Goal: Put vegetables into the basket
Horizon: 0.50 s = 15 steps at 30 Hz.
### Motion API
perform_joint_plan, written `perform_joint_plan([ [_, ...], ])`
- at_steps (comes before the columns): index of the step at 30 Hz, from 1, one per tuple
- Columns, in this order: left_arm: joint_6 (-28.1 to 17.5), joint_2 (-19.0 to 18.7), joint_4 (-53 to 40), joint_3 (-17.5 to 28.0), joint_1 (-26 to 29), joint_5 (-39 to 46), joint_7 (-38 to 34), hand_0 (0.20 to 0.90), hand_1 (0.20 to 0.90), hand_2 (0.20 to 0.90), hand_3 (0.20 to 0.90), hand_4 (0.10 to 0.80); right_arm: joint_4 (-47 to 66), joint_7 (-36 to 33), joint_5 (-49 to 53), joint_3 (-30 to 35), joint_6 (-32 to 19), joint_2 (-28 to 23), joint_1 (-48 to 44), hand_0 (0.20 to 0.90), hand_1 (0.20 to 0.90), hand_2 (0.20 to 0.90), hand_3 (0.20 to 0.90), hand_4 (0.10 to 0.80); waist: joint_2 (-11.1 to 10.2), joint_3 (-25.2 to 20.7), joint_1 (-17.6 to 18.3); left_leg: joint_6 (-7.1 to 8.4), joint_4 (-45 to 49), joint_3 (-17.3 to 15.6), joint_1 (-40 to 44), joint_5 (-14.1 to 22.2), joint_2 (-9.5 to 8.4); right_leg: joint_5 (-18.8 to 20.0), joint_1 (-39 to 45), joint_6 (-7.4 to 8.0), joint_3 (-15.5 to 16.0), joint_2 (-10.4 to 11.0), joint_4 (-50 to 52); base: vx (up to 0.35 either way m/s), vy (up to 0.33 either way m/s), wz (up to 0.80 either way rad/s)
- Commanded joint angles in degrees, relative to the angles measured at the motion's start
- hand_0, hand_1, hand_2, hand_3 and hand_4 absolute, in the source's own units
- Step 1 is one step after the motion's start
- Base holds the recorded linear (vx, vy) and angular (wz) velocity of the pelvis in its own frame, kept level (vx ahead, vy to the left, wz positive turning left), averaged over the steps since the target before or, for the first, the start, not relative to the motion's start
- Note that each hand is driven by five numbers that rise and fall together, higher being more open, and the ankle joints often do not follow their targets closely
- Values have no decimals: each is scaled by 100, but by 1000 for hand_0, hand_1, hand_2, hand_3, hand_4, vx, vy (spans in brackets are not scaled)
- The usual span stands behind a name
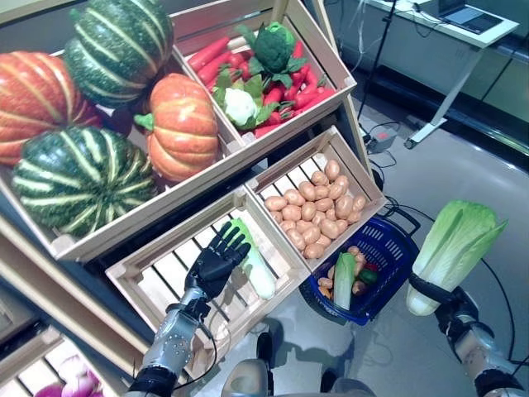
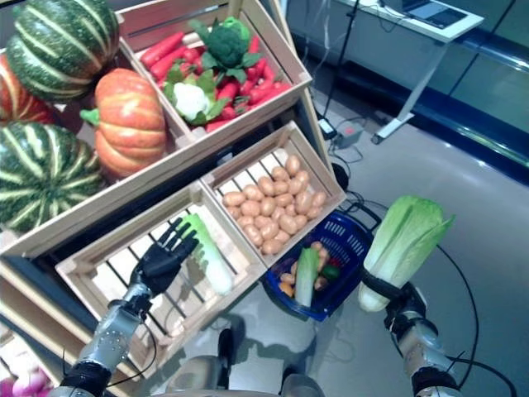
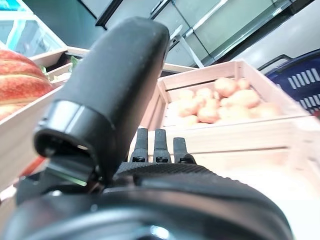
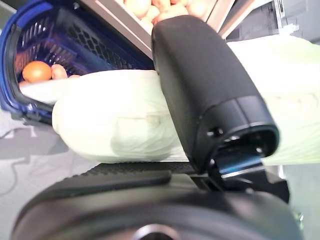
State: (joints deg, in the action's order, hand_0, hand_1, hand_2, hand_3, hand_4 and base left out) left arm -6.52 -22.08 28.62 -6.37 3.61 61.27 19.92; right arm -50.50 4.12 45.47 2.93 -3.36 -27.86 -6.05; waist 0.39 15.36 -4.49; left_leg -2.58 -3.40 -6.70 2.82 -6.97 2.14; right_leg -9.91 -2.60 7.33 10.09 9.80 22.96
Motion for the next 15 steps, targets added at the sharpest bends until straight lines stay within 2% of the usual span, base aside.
perform_joint_plan([
  [1, -890, -463, -569, -15, 984, 629, -86, 900, 900, 900, 900, 800, -16, -587, 223, -262, -900, -342, -1792, 300, 300, 300, 300, 400, -102, 159, -171, 695, 942, 103, -726, 538, 275, 1401, -252, 140, 407, 440, -1181, -365, -275, -33],
  [2, -997, -507, -520, -32, 1192, 678, -66, 900, 900, 900, 900, 800, -82, -664, 254, -380, -945, -329, -2064, 300, 300, 300, 300, 400, -100, 305, -161, 681, 1171, 117, -945, 588, 325, 1349, -377, 134, 319, 421, -1137, -364, -270, -27],
  [3, -1138, -479, -552, -72, 1362, 725, -107, 900, 900, 900, 900, 800, -81, -829, 305, -516, -980, -328, -2278, 300, 300, 300, 300, 400, -156, 422, -143, 645, 1792, 135, -1440, 713, 355, 1189, -528, 83, 216, 365, -1012, -309, -276, 1],
  [5, -1316, -450, -676, -128, 1539, 710, -183, 900, 900, 900, 900, 800, -107, -854, 614, -589, -936, -420, -2461, 300, 300, 300, 300, 400, -225, 534, -186, 719, 2332, 22, -1990, 772, 469, 1099, -587, 12, 430, 391, -954, -225, -232, 47],
  [7, -1489, -371, -706, -242, 1683, 548, -237, 900, 900, 900, 900, 800, -452, -810, 912, -539, -912, -428, -2665, 300, 300, 300, 300, 400, -204, 609, -237, 785, 2510, 74, -2194, 791, 534, 987, -665, -50, 539, 390, -792, -84, -97, 58],
  [13, -1704, -411, -949, -500, 1770, 187, -235, 900, 900, 900, 900, 800, -1187, -818, 948, -495, -716, -677, -3107, 300, 300, 300, 300, 400, 12, 758, -350, 774, 2853, 221, -2384, 1012, 454, 621, -1036, -229, 719, 489, -102, -26, 22, 6],
  [15, -1782, -525, -1087, -562, 1873, 273, -316, 900, 900, 900, 900, 800, -1453, -824, 858, -624, -561, -844, -3348, 300, 300, 300, 300, 400, 126, 836, -356, 767, 3153, 280, -2580, 1121, 442, 450, -1328, -315, 718, 597, 416, -56, 46, 10],
])
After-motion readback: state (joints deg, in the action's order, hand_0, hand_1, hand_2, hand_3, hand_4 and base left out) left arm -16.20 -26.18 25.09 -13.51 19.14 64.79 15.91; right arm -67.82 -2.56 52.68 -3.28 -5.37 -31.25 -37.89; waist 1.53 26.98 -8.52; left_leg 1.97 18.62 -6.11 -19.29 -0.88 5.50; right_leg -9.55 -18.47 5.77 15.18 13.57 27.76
